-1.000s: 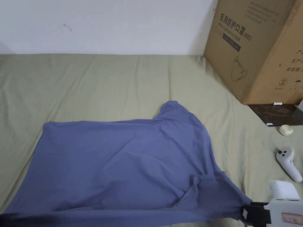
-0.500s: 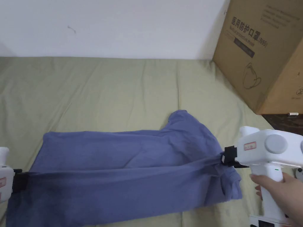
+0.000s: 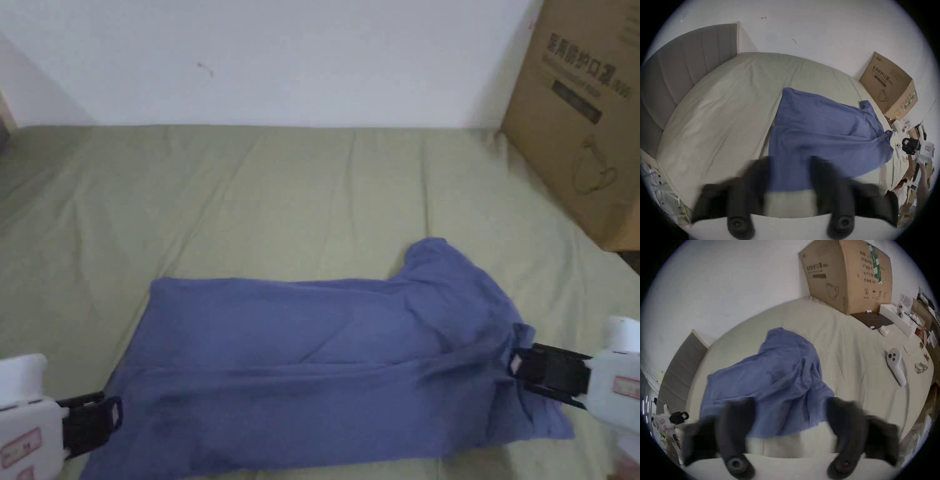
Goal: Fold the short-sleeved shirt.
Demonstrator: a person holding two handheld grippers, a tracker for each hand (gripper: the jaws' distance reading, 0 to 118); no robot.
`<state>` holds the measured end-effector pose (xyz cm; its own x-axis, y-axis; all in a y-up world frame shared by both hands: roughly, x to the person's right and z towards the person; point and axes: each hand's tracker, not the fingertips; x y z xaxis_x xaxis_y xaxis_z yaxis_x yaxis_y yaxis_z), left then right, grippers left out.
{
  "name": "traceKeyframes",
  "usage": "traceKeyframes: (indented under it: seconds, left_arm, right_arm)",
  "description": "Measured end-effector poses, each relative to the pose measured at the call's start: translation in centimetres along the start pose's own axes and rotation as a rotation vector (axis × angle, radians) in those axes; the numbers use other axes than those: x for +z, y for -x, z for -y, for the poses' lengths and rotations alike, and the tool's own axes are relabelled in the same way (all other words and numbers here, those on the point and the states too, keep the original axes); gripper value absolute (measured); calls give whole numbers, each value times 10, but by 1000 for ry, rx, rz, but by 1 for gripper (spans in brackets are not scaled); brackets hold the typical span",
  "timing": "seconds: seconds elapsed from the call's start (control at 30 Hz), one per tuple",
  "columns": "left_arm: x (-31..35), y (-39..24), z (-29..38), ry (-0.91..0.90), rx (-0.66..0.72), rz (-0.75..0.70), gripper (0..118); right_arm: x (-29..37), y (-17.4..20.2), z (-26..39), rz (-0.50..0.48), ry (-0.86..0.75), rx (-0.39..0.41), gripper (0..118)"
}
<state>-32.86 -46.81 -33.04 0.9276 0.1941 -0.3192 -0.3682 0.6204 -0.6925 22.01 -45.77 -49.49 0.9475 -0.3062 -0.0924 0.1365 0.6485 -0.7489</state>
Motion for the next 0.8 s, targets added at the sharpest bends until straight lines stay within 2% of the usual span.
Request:
traceKeyframes:
  seconds: [0.03, 0.1, 0.3, 0.33, 0.37, 0.4, 0.43, 0.47, 0.6, 0.67, 0.7, 0.73, 0.77, 0.8]
  left_arm:
    - [8, 2, 7, -13, 14, -4, 0]
    - [21, 10, 18, -33, 42, -18, 0]
    - [-5, 28, 16, 54, 40, -45, 0]
    - [-14, 32, 17, 57, 33, -59, 4]
    - [-23, 33, 17, 65, 30, -100, 20]
    - [-32, 33, 17, 98, 40, -136, 74]
    - [-44, 37, 21, 134, 48, -163, 107]
    - [-50, 40, 24, 120, 65, -160, 118]
    - [-80, 40, 32, 203, 103, -116, 115]
    - [-93, 28, 38, 268, 63, -106, 108]
    - [-91, 22, 37, 247, -2, -169, 106]
    - [-85, 17, 36, 209, -35, -139, 97]
    - [-75, 13, 34, 163, -24, -57, 80]
    - [-69, 10, 35, 135, 0, -4, 45]
  right_arm:
    - [15, 7, 6, 0, -36, 5, 1]
    - [30, 13, 15, 16, -59, 36, 0]
    - [47, 24, 27, -39, -41, 6, 0]
    - [47, 24, 29, -42, -33, 5, 0]
    - [47, 23, 32, -46, -23, -1, 0]
    - [48, 22, 34, -51, -15, -9, 0]
    - [50, 23, 34, -62, -4, -25, 0]
    - [51, 22, 36, -71, 2, -37, 0]
    - [51, 20, 41, -43, 31, -6, 0]
    - [47, 16, 41, -5, 37, 17, 0]
    - [44, 12, 40, 4, 38, 16, 0]
    - [42, 7, 37, 10, 37, 2, 0]
    - [40, 2, 36, 14, 33, -22, 0]
    - [39, -2, 35, 11, 27, -46, 0]
